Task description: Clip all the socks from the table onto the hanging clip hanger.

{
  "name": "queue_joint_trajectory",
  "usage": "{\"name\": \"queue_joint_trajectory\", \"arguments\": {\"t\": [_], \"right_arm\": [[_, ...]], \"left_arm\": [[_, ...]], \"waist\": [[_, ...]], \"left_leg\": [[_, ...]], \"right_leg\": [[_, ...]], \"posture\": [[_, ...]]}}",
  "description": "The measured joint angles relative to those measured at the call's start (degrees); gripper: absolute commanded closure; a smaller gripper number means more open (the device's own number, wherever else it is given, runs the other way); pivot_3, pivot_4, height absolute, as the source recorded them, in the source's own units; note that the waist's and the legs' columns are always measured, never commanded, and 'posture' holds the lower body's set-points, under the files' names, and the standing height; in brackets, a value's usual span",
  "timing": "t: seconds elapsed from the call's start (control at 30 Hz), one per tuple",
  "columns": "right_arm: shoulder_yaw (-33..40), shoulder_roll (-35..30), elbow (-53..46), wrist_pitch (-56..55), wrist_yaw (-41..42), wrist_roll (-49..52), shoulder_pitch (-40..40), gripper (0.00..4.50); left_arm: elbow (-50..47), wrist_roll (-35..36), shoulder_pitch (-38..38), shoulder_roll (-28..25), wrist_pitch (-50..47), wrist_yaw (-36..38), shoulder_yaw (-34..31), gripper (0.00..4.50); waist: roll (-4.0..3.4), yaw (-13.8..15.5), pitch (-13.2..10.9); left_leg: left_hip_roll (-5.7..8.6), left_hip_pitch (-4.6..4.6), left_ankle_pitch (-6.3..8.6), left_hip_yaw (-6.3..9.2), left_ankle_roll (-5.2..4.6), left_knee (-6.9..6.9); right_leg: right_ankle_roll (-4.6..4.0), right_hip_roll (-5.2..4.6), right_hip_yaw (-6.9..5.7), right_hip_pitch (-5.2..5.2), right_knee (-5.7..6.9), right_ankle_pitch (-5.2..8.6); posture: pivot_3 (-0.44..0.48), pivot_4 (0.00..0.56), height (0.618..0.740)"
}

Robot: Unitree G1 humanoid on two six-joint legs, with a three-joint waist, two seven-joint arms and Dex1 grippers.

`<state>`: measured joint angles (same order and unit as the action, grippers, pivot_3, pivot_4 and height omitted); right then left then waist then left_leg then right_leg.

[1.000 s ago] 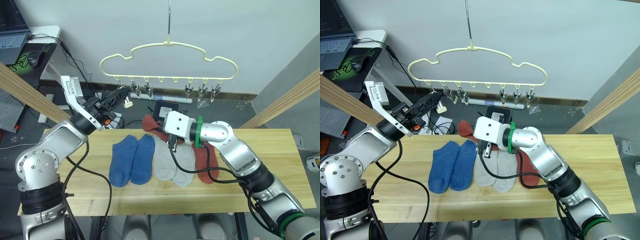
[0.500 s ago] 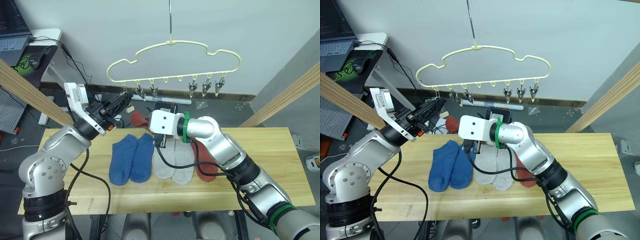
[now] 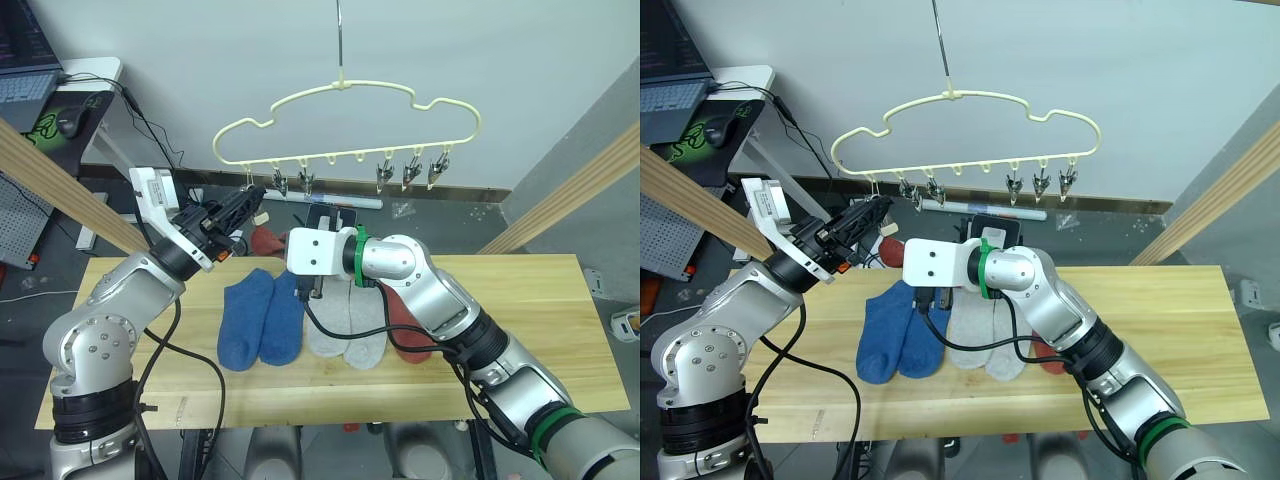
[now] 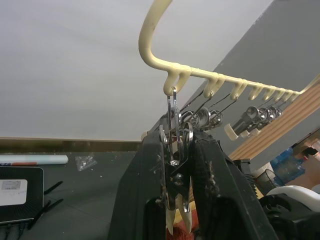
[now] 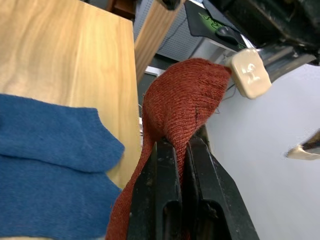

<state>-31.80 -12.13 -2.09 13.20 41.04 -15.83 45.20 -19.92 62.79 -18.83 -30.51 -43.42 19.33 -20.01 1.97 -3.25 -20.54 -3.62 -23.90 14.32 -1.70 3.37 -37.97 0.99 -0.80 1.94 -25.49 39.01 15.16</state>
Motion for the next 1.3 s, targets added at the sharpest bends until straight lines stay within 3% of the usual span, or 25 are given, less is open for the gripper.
{"name": "queue_joint_trajectory", "arguments": {"t": [1.3], "right_arm": [[2.8,4.0,2.3,-2.1,-7.3,-2.2,0.9,4.50]], "left_arm": [[0.2,0.4,0.0,-1.0,-1.5,0.0,-0.7,4.13]], "waist": [[0.05,0.0,0.0]], "left_leg": [[-0.01,0.00,0.00,0.01,0.00,-0.01]], "right_leg": [[-0.01,-0.01,-0.02,0.00,0.03,0.00]], "posture": [[-0.093,0.326,0.735]]}}
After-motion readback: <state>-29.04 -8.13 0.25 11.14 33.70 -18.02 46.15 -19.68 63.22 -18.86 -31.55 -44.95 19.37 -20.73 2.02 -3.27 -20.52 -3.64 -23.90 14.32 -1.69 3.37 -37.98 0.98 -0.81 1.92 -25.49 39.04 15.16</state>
